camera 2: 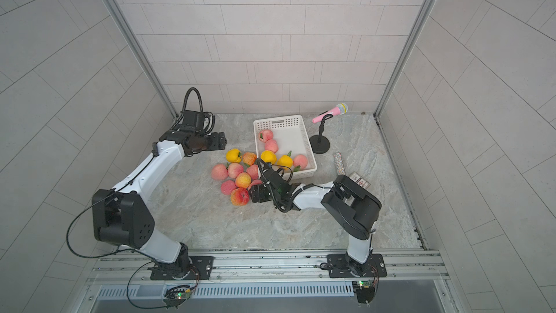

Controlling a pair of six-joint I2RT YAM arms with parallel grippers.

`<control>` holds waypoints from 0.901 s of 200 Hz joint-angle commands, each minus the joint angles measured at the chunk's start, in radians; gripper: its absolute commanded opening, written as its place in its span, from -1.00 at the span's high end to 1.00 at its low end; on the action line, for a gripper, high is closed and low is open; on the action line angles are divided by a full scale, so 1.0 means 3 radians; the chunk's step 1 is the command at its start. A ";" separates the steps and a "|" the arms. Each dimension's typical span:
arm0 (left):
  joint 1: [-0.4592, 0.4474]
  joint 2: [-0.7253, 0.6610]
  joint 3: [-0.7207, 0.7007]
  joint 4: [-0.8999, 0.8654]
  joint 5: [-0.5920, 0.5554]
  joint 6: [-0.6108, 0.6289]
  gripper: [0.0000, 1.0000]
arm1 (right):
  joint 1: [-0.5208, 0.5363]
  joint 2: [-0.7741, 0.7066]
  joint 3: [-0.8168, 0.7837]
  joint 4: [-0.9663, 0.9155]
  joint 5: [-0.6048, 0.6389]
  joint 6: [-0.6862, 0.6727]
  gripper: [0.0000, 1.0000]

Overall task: Put the peaches into the basket
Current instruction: Pick up the peach from the center of the board.

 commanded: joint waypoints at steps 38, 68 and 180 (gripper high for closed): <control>0.0002 -0.0009 -0.0032 0.0046 0.0017 0.0029 -0.74 | 0.0004 -0.0027 -0.0077 0.0084 0.0069 0.0017 -0.41; 0.0004 -0.0014 -0.0032 0.0043 0.0017 0.0030 -0.74 | 0.0004 -0.0213 -0.0148 -0.0016 0.0020 -0.0004 -0.36; 0.0001 -0.0009 -0.0022 0.0043 0.0064 0.0045 -0.74 | -0.0063 -0.1504 -0.0207 -0.1177 -0.0055 -0.0313 -0.31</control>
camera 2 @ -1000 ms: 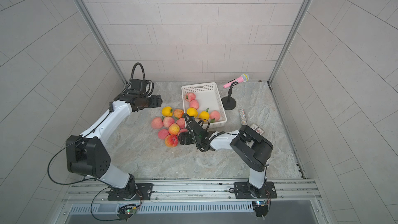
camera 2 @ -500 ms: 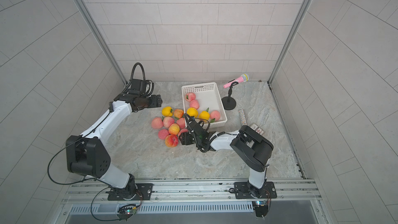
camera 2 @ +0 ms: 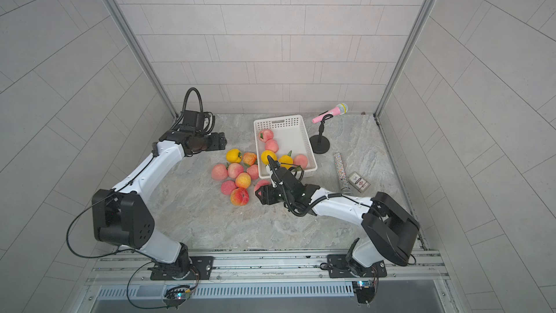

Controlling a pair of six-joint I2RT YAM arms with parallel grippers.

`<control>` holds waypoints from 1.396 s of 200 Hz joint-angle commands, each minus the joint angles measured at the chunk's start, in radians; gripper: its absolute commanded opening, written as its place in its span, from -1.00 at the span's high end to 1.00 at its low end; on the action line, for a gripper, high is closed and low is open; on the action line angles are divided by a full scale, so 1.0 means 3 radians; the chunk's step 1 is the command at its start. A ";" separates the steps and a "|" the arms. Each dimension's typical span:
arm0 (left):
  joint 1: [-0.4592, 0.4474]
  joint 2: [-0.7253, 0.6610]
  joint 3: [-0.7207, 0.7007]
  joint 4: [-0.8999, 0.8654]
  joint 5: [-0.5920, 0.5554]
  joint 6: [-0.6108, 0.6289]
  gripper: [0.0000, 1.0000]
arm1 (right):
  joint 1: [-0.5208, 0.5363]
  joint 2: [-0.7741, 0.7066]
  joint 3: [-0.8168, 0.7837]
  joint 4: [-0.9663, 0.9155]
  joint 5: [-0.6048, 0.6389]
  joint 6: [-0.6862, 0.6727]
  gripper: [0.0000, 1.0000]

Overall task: Put the peaches into the basket
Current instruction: Pick up the peach from the center of the board, then place the peach in the basket.

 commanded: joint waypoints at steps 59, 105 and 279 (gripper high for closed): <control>0.0001 -0.0009 -0.0017 0.0039 0.0036 0.0043 -0.74 | -0.0779 -0.0139 0.0534 -0.0858 0.0019 -0.0653 -0.31; 0.0001 0.0005 -0.0016 0.0039 0.0053 0.0043 -0.74 | -0.1143 0.0372 0.0990 -0.1031 0.0009 -0.0953 -0.31; 0.0020 0.0098 0.0019 0.0018 0.0129 0.0063 -0.74 | -0.1457 0.1415 0.1930 -0.1245 0.0277 -0.1320 -0.31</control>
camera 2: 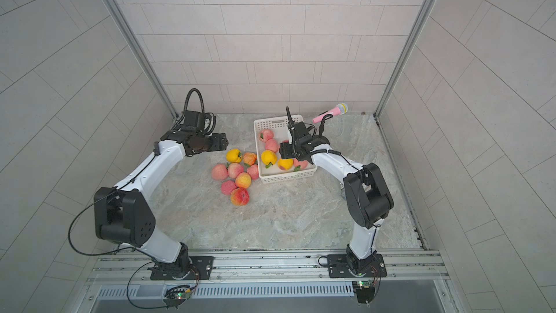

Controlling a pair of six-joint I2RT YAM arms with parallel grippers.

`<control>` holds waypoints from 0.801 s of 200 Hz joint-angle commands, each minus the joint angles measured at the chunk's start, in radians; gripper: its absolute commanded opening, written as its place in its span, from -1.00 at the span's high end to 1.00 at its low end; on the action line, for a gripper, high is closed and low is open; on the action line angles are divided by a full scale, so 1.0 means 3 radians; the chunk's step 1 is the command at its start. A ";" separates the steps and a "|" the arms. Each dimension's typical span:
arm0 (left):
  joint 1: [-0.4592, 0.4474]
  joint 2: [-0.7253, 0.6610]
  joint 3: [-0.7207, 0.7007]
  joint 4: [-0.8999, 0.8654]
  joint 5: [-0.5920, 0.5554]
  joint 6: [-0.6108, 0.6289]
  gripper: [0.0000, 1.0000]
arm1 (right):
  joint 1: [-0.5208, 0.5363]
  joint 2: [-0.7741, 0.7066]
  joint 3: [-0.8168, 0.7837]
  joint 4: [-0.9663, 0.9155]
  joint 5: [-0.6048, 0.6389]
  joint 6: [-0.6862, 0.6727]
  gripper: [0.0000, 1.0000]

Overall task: Put the peaches into the basket
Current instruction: Place the peach in the basket.

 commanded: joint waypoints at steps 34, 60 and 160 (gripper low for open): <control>0.0023 0.0057 0.0024 0.0015 0.0030 0.0058 -0.74 | -0.0041 0.0286 0.0197 -0.0287 0.0195 -0.0206 -0.31; 0.0030 0.0069 0.0030 0.0016 0.0048 0.0058 -0.74 | -0.0021 0.0355 0.0226 -0.0334 0.0084 -0.0227 -0.29; 0.0036 0.0081 0.0040 0.0007 0.0063 0.0058 -0.74 | 0.0154 0.0414 0.0202 -0.0363 0.0034 -0.0235 -0.29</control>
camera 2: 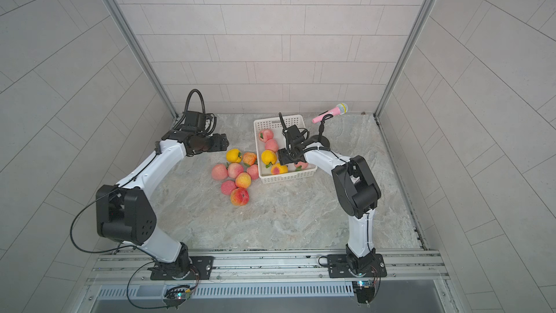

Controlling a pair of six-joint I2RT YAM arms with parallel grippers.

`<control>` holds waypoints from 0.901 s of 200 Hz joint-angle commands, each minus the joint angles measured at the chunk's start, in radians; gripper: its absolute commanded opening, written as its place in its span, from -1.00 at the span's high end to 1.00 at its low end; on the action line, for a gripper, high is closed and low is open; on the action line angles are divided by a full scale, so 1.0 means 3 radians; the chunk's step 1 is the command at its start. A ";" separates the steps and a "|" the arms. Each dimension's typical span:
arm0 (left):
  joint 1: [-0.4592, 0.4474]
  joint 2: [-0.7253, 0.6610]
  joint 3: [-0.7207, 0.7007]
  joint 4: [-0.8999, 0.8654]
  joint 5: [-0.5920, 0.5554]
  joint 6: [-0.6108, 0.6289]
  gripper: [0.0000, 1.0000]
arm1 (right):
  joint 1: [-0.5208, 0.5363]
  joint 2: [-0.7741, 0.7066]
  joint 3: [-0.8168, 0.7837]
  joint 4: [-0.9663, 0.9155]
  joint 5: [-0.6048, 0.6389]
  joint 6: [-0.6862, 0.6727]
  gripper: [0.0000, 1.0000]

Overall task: Put the peaches into the basket
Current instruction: Place the peach in the basket.

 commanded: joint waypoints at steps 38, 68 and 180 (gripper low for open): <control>0.0020 0.0028 0.0044 0.0006 0.0000 0.0048 -0.74 | 0.0102 0.0068 0.0016 -0.0131 0.0016 0.0036 -0.29; 0.0019 0.0021 0.0045 0.0006 0.0006 0.0044 -0.74 | 0.0105 0.0112 0.0020 -0.0150 0.0046 0.0080 -0.34; 0.0041 0.0012 0.0045 0.0006 0.0021 0.0047 -0.74 | 0.0105 0.0104 0.0206 -0.0260 0.0092 0.0062 -0.86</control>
